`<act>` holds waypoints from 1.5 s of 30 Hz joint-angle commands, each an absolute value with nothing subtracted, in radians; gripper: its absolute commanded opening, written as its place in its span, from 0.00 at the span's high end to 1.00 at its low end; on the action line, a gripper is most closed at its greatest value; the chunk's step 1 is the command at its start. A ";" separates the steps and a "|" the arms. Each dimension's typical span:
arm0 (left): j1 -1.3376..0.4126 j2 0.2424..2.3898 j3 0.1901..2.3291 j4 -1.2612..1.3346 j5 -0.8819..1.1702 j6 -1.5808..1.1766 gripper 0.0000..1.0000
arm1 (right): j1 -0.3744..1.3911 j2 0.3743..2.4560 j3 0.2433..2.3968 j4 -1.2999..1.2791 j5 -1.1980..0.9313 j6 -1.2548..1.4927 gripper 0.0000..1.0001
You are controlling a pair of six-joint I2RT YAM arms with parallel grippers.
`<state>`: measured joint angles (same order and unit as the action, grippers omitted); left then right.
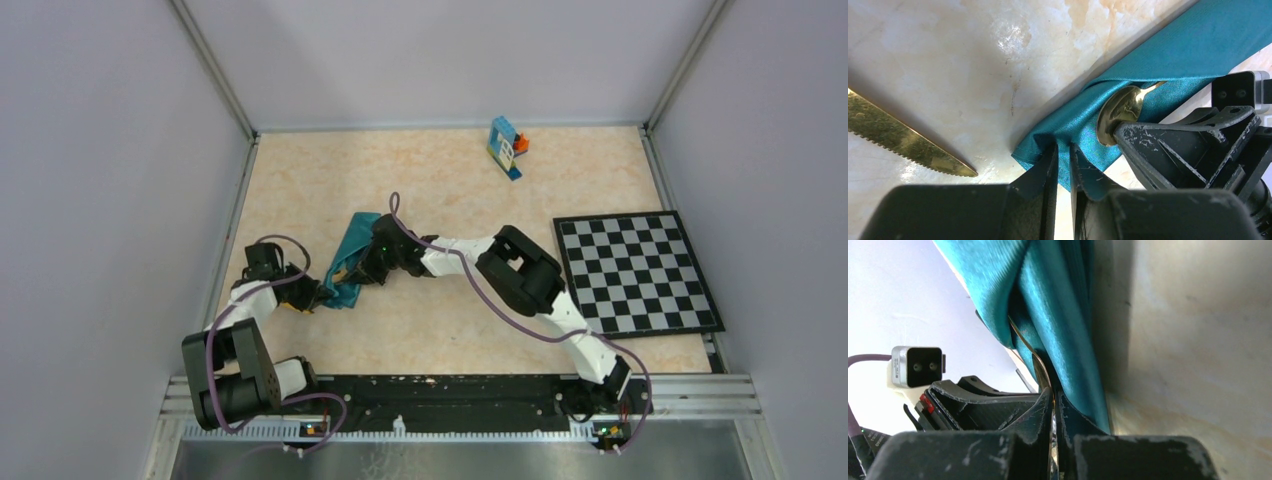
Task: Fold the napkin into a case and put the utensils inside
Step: Insert the spoon into the folded napkin.
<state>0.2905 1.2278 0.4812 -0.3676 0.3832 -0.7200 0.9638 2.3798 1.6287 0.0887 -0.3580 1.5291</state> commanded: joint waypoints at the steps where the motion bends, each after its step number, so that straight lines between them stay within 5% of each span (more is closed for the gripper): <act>1: 0.285 1.254 0.472 -0.402 0.267 -0.700 0.81 | 0.945 2.443 1.658 0.064 -0.318 1.563 1.00; 10: 0.286 1.257 0.474 -0.403 0.266 -0.699 0.80 | 0.933 2.464 1.676 0.093 -0.293 1.545 1.00; 20: 0.286 1.180 0.503 -0.452 0.291 -0.720 0.73 | 0.934 2.369 1.592 0.155 -0.330 1.508 0.66; 37: 0.295 0.884 0.697 -0.755 0.013 -0.795 0.05 | 0.949 2.179 1.438 0.177 -0.432 1.356 0.44; 44: 0.367 0.994 0.746 -0.768 -0.033 -0.837 0.01 | 0.954 2.122 1.435 0.064 -0.410 1.163 0.38; 45: 0.380 1.021 0.756 -0.773 -0.035 -0.842 0.01 | 0.954 2.113 1.440 0.050 -0.409 1.133 0.28</act>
<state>0.3428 0.9413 0.7101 -0.7547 0.0002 -0.8143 0.9470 2.2162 1.4395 0.1093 -0.4213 1.2762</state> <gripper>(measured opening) 0.987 0.613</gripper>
